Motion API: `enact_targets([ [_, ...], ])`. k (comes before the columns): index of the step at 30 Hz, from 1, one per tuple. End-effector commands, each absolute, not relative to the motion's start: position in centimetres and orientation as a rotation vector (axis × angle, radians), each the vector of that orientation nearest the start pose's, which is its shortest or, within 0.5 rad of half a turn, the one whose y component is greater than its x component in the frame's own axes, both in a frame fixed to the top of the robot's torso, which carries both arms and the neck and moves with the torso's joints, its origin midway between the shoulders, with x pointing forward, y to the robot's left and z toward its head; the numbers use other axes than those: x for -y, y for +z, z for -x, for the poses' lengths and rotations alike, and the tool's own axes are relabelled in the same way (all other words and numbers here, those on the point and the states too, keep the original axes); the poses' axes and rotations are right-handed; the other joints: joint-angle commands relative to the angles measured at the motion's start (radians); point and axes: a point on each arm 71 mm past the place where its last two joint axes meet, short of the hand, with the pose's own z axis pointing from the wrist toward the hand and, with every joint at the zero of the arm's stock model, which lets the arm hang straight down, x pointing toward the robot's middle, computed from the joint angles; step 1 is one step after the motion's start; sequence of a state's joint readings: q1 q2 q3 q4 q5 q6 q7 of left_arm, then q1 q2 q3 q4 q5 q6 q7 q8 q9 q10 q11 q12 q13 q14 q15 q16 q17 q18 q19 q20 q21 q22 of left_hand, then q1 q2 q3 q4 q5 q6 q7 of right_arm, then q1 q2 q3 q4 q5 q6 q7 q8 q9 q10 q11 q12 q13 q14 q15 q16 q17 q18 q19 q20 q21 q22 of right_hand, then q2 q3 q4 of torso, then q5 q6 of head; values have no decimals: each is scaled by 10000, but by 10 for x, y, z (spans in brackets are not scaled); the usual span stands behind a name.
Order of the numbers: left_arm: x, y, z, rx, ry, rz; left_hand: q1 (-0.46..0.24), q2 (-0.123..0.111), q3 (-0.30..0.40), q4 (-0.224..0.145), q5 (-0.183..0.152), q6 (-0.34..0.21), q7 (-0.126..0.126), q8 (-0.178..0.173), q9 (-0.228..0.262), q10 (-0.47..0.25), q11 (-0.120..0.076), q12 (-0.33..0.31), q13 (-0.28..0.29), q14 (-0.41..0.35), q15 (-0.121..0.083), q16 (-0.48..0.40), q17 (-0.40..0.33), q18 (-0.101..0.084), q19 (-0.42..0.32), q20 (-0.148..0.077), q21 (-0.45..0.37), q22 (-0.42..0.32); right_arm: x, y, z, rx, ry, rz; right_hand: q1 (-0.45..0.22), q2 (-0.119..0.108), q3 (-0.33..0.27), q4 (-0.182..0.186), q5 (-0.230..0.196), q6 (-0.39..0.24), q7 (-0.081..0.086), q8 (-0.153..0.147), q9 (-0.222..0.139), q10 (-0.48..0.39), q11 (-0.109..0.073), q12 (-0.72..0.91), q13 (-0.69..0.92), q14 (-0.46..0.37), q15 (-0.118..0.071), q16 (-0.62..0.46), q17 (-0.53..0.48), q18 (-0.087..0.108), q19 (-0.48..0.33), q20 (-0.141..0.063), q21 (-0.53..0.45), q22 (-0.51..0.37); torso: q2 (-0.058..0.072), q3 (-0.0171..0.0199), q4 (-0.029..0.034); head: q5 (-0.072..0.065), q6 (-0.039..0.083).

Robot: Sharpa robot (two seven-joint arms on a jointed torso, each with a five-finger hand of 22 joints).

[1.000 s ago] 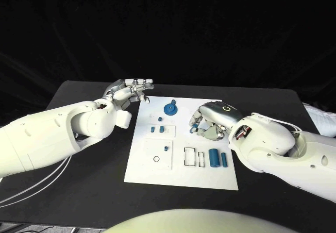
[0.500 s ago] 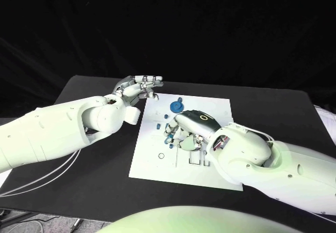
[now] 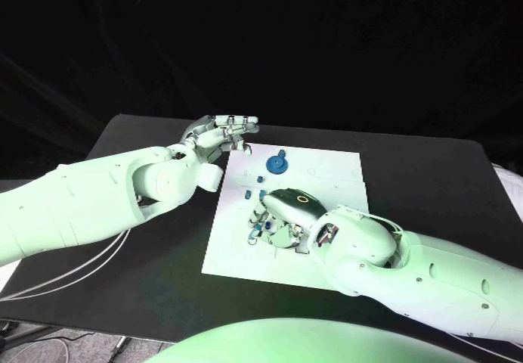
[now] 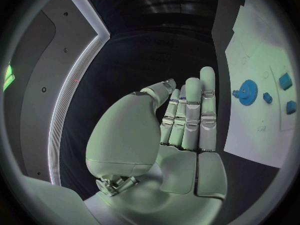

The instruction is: Assemble the parts on the task board

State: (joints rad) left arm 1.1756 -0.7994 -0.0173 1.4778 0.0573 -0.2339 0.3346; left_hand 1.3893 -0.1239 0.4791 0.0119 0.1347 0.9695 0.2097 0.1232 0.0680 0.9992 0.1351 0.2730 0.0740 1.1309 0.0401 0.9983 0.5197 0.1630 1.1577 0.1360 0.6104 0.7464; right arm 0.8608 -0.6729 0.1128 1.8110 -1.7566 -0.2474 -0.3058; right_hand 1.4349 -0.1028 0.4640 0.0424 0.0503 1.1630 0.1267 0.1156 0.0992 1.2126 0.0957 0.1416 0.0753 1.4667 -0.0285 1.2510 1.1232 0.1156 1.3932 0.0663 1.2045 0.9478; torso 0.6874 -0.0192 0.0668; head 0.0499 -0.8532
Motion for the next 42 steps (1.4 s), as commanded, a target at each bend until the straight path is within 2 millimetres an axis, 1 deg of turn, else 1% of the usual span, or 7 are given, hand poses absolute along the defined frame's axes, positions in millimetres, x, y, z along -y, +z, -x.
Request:
enact_targets([
  [1, -194, -189, -495, -14890, -16345, 12068, -76, 35, -20, -18, -1, -79, -6, 69, -5, -52, 0, 59, -11, -65, 24, 44, -9, 190, -93, 7, -49, 12, 51, -232, -363, -17226, 8986, 3598, 238, 176, 357, -400, 25, -52, 17, -55, 11, 465, -440, 67, 242, 348, -56, 39, 1, -31, -48, -44, -23, -11, -8, 10, 2, -3, -12],
  [5, -194, -189, -495, -14895, -16350, 12066, -76, 35, -20, -18, -1, -79, -6, 69, -5, -52, 0, 59, -11, -65, 24, 44, -9, 190, -93, 7, -49, 12, 50, -234, -362, -17311, 9004, 3653, 238, 176, 357, -400, 25, -52, 17, -55, 11, 465, -440, 67, 242, 348, -56, 39, 1, -31, -48, -44, -23, -11, -7, 4, -7, 4, -9],
  [22, -195, -189, -495, -14901, -16334, 12074, -67, 44, -17, -30, -3, -84, -6, 76, -4, -61, -1, 72, -11, -68, 22, 51, -20, 192, -95, 7, -49, 11, 50, -242, -363, -17582, 8648, 4044, 238, 185, 379, -421, 29, -55, 21, -57, 15, 464, -436, 64, 250, 348, -53, 43, 5, -30, -51, -41, -23, -13, 7, 21, -4, 15, -44],
  [35, -195, -189, -495, -14925, -16319, 12017, -67, 44, -17, -30, -3, -84, -6, 76, -4, -61, -1, 72, -11, -68, 22, 51, -20, 192, -95, 7, -49, 11, 38, -247, -359, -17292, 8491, 4710, 124, 119, 384, -478, 25, -139, 52, -104, 15, 370, -401, 1, 267, 331, -23, 10, -45, -21, -91, -18, -60, -71, -3, 17, 5, -5, -54],
  [38, -195, -189, -495, -14928, -16314, 12012, -67, 44, -17, -30, -3, -84, -6, 76, -4, -61, -1, 72, -11, -68, 22, 51, -20, 192, -95, 7, -49, 11, 37, -247, -358, -17247, 8543, 4723, -129, 18, 325, -426, 130, -418, 143, -259, -36, 76, -302, -173, 236, 321, 60, 3, -62, -24, -119, 37, -77, -94, -4, 13, 3, -6, -54],
  [41, -195, -189, -495, -14928, -16306, 12011, -67, 44, -17, -30, -3, -84, -6, 76, -4, -61, -1, 72, -11, -68, 22, 51, -20, 192, -95, 7, -49, 11, 38, -247, -359, -17233, 8521, 4615, -603, -234, 131, -227, 201, -948, 332, -526, -152, -454, -105, -470, 150, 286, 223, -76, -178, -2, -210, 155, -209, -295, -4, 14, -5, -3, -53],
  [42, -195, -189, -495, -14927, -16304, 12011, -67, 44, -17, -30, -3, -84, -6, 76, -4, -61, -1, 72, -11, -68, 22, 51, -20, 192, -95, 7, -49, 11, 38, -248, -359, -17224, 8519, 4527, -802, -348, 25, -129, 152, -1282, 443, -563, -230, -770, 12, -617, 88, 262, 316, -134, -260, 21, -298, 234, -350, -508, -3, 14, -8, -4, -50],
])
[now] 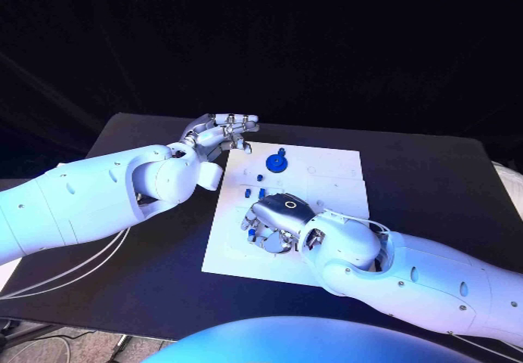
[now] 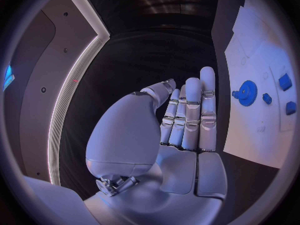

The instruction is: Assemble the parts on the task board

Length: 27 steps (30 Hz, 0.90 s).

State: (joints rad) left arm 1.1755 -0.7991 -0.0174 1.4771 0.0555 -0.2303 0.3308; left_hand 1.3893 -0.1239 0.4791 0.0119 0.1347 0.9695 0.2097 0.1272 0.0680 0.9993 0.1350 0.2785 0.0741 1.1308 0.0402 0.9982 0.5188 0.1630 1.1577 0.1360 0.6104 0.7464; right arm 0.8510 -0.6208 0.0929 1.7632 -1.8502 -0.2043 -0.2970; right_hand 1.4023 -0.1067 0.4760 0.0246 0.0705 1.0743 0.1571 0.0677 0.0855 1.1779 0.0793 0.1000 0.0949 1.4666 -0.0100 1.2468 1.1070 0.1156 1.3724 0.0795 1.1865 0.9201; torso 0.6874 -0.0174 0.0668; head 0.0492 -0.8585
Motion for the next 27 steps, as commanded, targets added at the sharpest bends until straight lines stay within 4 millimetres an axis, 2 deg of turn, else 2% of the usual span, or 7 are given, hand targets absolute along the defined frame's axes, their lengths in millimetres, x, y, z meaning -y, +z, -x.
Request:
enact_targets([
  [1, -195, -189, -495, -14927, -16303, 12011, -67, 44, -17, -31, -3, -84, -6, 37, -4, -62, 0, 17, -12, -68, 22, 51, -10, 192, -95, 7, -49, 12, 39, -248, -360, -17210, 8513, 4432, -600, -396, -200, 105, -100, -653, 178, -85, -151, -706, 257, -298, -165, 222, 187, -214, -266, 73, -193, 150, -346, -497, -3, -2, -11, 2, 6],
  [8, -196, -189, -495, -14924, -16284, 12017, -67, 44, -17, -31, -3, -84, -6, 37, -4, -62, 0, 17, -12, -68, 22, 51, -10, 192, -95, 7, -49, 12, 43, -246, -361, -16939, 8570, 3951, -628, -447, -824, 147, -136, -1233, 186, -45, -176, -2019, 371, -302, -302, 58, 273, -712, -921, 244, -489, 302, -978, -1366, -1, 6, -3, -20, 15],
  [17, -198, -189, -495, -14913, -16234, 12036, -67, 44, -17, -31, -3, -84, -6, 37, -4, -62, 0, 17, -12, -68, 22, 51, -10, 192, -95, 7, -49, 12, 61, -231, -356, -16399, 9186, 3058, -548, -409, -1714, 342, -42, -1252, 190, 0, -130, -2311, 370, 132, -249, 51, 275, -840, -1109, 263, -452, 316, -1140, -1548, -6, 5, -8, -62, 39],
  [20, -199, -189, -495, -14903, -16200, 12049, -67, 44, -17, -31, -3, -84, -6, 37, -4, -62, 0, 17, -12, -68, 22, 51, -10, 192, -95, 7, -49, 12, 80, -222, -358, -16396, 9198, 2346, -501, -352, -1928, 419, 14, -1105, 194, 45, -100, -2126, 351, 393, -213, 42, 264, -892, -1182, 263, -425, 305, -1157, -1563, -17, -11, -38, -142, 75],
  [23, -201, -189, -495, -14893, -16161, 12063, -67, 44, -17, -31, -3, -84, -6, 37, -4, -62, 0, 17, -12, -68, 22, 51, -10, 192, -95, 7, -49, 12, 108, -214, -362, -16856, 9044, 1204, -555, -265, -2093, 559, 85, -866, 174, 125, -59, -1317, 249, 954, -65, 44, 193, -925, -1226, 251, -366, 262, -1115, -1494, -34, -22, -75, -271, 117],
  [24, -202, -189, -495, -14890, -16147, 12068, -67, 44, -17, -31, -3, -84, -6, 37, -4, -62, 0, 17, -12, -68, 22, 51, -10, 192, -95, 7, -49, 12, 117, -213, -363, -17031, 8949, 888, -638, -224, -2144, 649, 177, -774, 168, 160, -43, -878, 194, 1204, 27, 104, 156, -766, -1022, 210, -264, 235, -943, -1236, -41, -28, -105, -393, 179],
  [27, -203, -189, -495, -14881, -16105, 12083, -67, 44, -17, -31, -3, -84, -6, 37, -4, -62, 0, 17, -12, -68, 22, 51, -10, 192, -95, 7, -49, 12, 146, -210, -366, -17612, 8403, -34, -787, -179, -2279, 824, 431, -524, -65, 277, 3, 529, -133, 2002, 409, 406, -61, 140, 133, -25, 251, 82, 30, 219, -61, -40, -194, -555, 241],
])
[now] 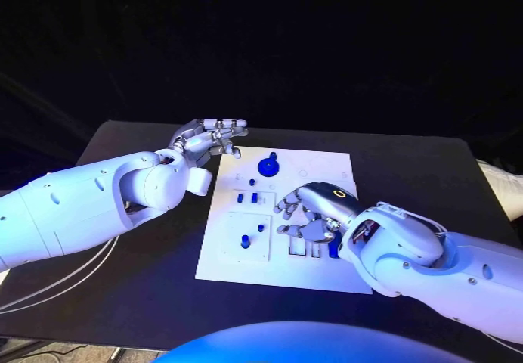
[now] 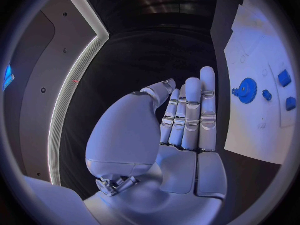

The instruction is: Assemble the parts on the task board

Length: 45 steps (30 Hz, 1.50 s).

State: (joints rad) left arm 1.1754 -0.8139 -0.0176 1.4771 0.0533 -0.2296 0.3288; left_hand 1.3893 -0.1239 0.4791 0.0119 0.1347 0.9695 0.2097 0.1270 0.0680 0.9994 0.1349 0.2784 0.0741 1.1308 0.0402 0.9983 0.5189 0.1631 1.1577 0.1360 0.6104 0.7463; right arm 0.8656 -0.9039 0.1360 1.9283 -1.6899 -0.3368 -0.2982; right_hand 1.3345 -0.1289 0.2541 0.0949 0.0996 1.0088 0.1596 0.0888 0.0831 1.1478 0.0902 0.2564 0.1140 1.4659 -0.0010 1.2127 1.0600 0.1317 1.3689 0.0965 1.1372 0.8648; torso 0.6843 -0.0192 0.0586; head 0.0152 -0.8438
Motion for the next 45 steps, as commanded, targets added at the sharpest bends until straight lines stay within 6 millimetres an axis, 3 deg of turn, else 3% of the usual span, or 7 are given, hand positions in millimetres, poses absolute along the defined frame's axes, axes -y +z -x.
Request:
enact_targets([
  [1, -204, -190, -494, -14884, -16098, 12086, -67, 44, -17, -31, -3, -85, -6, 39, -4, -63, 1, 18, -12, -67, 21, 51, -12, 192, -95, 7, -49, 12, 156, -209, -366, -17733, 8137, -277, -168, 14, -142, 173, 249, 213, -180, 105, 40, 1225, -354, 697, 380, 466, -241, 651, 807, -232, 394, -171, 725, 1054, -41, -28, -163, -255, 120],
  [3, -205, -189, -494, -14889, -16088, 12091, -67, 44, -17, -31, -3, -85, -6, 39, -4, -63, 1, 18, -12, -67, 21, 51, -12, 192, -95, 7, -49, 12, 174, -208, -367, -17914, 7498, -656, -399, -37, -394, 387, 591, 335, -339, 158, 55, 1707, -534, 1194, 803, 529, -404, 911, 1104, -308, 550, -354, 1037, 1471, -48, -36, -214, -376, 185],
  [7, -206, -190, -493, -14900, -16077, 12097, -67, 44, -17, -31, -3, -85, -6, 39, -4, -63, 1, 18, -12, -67, 21, 51, -12, 192, -95, 7, -49, 12, 201, -213, -365, -18364, 6238, -1097, -980, -168, -1107, 946, 1417, 361, -484, 276, 84, 1957, -668, 2310, 1891, 567, -525, 1185, 1377, -399, 691, -507, 1411, 1985, -45, -18, -338, -545, 259],
  [12, -206, -190, -492, -14923, -16071, 12104, -67, 44, -17, -31, -3, -85, -6, 39, -4, -63, 1, 18, -12, -67, 21, 51, -12, 192, -95, 7, -49, 12, 218, -217, -360, -18596, 5020, -1101, -1041, 154, -2266, 1868, 1654, 429, -568, 812, 312, 1669, -757, 6425, 6700, 574, -585, 1596, 1798, -475, 755, -571, 1793, 2528, -60, -7, -415, -626, 296],
  [16, -206, -191, -492, -14949, -16069, 12114, -67, 44, -17, -31, -3, -85, -6, 39, -4, -63, 1, 18, -12, -67, 21, 51, -12, 192, -95, 7, -49, 12, 224, -220, -358, -18771, 4340, -894, -1103, 393, -2758, 1931, 1669, 430, -643, 1092, 493, 1779, -781, 7660, 8284, 589, -619, 1762, 1996, -490, 763, -593, 1888, 2670, -89, -10, -413, -683, 282],
  [27, -206, -193, -492, -14971, -16041, 12142, -71, 45, -26, -49, -10, -100, -3, 54, -3, -85, 4, 45, -12, -76, 23, 62, -36, 193, -100, 10, -51, 11, 222, -234, -355, -19370, 3839, -368, -1246, 732, -3271, 1957, 1769, 308, -658, 1347, 718, 1772, -785, 8156, 9094, 609, -624, 1924, 2201, -517, 780, -590, 1991, 2834, -72, -35, -413, -671, 248],
  [45, -206, -195, -492, -15026, -16051, 12179, -71, 45, -26, -49, -10, -100, -3, 54, -3, -85, 4, 45, -12, -76, 23, 62, -36, 193, -100, 10, -51, 11, 213, -250, -355, -19840, 3654, 160, -1266, 819, -3404, 1950, 1798, 298, -668, 1425, 784, 1826, -791, 8324, 9346, 616, -625, 1976, 2269, -528, 793, -588, 2035, 2905, -70, -40, -422, -625, 175],
])
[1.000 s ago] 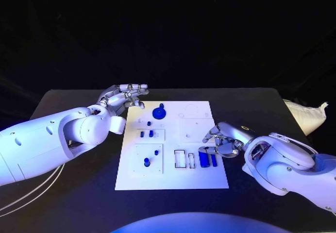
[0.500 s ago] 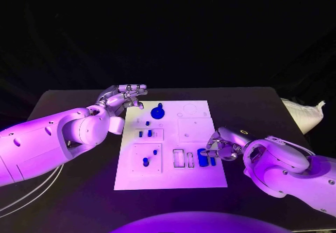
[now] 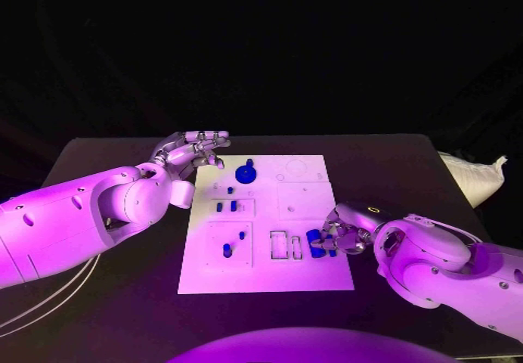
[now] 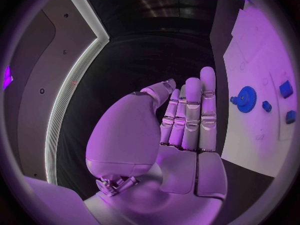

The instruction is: Assemble the parts on the task board

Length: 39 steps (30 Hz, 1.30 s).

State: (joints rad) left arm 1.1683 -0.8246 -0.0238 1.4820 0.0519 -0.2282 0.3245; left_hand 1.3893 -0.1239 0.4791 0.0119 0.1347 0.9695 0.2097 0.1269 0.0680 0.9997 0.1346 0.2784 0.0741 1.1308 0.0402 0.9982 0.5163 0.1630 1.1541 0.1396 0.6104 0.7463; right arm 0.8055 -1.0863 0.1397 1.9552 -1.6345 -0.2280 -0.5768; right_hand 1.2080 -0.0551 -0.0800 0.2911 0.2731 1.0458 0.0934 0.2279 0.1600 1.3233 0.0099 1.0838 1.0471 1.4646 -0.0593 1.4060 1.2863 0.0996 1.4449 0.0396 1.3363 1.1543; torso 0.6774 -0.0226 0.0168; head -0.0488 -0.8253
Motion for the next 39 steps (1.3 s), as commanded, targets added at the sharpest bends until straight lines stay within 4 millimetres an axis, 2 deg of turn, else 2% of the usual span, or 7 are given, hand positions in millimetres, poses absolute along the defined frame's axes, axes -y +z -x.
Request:
enact_targets([
  [1, -206, -195, -492, -15030, -16055, 12179, -71, 45, -26, -50, -10, -100, -3, 55, -3, -88, 7, 45, -12, -76, 23, 62, -9, 194, -64, -26, -51, 11, 212, -251, -355, -19868, 3677, 163, 8, 91, -74, -16, 64, -70, -8, 45, 24, 83, 11, 80, 56, 629, -44, 47, 10, -208, 34, -19, 49, 19, 1, -5, -8, 20, -10],
  [8, -206, -196, -491, -15062, -16053, 12192, -80, 49, -30, -49, -10, -104, -2, 61, -2, -95, 9, 55, -12, -80, 25, 66, -18, 194, -66, -24, -52, 11, 203, -263, -350, -20068, 3932, 19, 140, 189, -144, -37, 105, -37, -33, 136, 99, 171, -10, 278, 327, 627, -57, 66, 26, -209, 30, -27, 64, 42, 11, -2, -3, 50, -16],
  [14, -206, -196, -492, -15066, -16045, 12197, -80, 49, -30, -49, -10, -104, -2, 61, -2, -95, 9, 55, -12, -80, 25, 66, -18, 194, -66, -24, -52, 11, 201, -266, -351, -19852, 4103, -428, 633, 687, 2, -105, 362, 29, -70, 292, 245, 256, -51, 452, 629, 623, -90, 89, 40, -211, 26, -55, 86, 73, -14, -20, -6, 32, -40],
  [23, -207, -196, -491, -15074, -16043, 12202, -80, 49, -30, -49, -10, -104, -2, 61, -2, -95, 9, 55, -12, -80, 25, 66, -18, 194, -66, -24, -52, 11, 200, -257, -349, -18976, 5041, -1702, 1164, 993, 177, -251, 505, 201, -180, 464, 431, 460, -146, 742, 1032, 630, -161, 143, 116, -220, 40, -106, 128, 143, -5, -14, 1, 42, -27],
  [29, -207, -196, -492, -15072, -16028, 12208, -80, 49, -30, -49, -10, -104, -2, 61, -2, -95, 9, 55, -12, -80, 25, 66, -18, 194, -66, -24, -52, 11, 198, -250, -345, -18731, 5755, -2503, 1280, 1038, 231, -274, 609, 220, -200, 494, 494, 488, -169, 759, 1092, 636, -183, 171, 160, -222, 44, -129, 138, 157, -6, -20, -13, 40, 4],
  [34, -205, -196, -492, -15105, -16076, 12195, -80, 49, -30, -49, -10, -104, -2, 61, -2, -95, 9, 55, -12, -80, 25, 66, -18, 194, -66, -24, -52, 11, 189, -253, -343, -19512, 6169, -2722, 1149, 1068, 182, -135, 668, 202, -186, 495, 540, 491, -157, 729, 1102, 635, -179, 173, 155, -226, 47, -136, 146, 171, 3, -26, 18, 31, 63],
  [39, -204, -196, -492, -15122, -16094, 12191, -80, 49, -30, -49, -10, -104, -2, 61, -2, -95, 9, 55, -12, -80, 25, 66, -18, 194, -66, -24, -52, 11, 179, -259, -342, -20331, 6294, -2514, 937, 1106, 88, -18, 673, 218, -181, 513, 598, 499, -148, 709, 1125, 634, -171, 178, 159, -228, 45, -133, 148, 174, 13, -13, 20, 57, 48],
])
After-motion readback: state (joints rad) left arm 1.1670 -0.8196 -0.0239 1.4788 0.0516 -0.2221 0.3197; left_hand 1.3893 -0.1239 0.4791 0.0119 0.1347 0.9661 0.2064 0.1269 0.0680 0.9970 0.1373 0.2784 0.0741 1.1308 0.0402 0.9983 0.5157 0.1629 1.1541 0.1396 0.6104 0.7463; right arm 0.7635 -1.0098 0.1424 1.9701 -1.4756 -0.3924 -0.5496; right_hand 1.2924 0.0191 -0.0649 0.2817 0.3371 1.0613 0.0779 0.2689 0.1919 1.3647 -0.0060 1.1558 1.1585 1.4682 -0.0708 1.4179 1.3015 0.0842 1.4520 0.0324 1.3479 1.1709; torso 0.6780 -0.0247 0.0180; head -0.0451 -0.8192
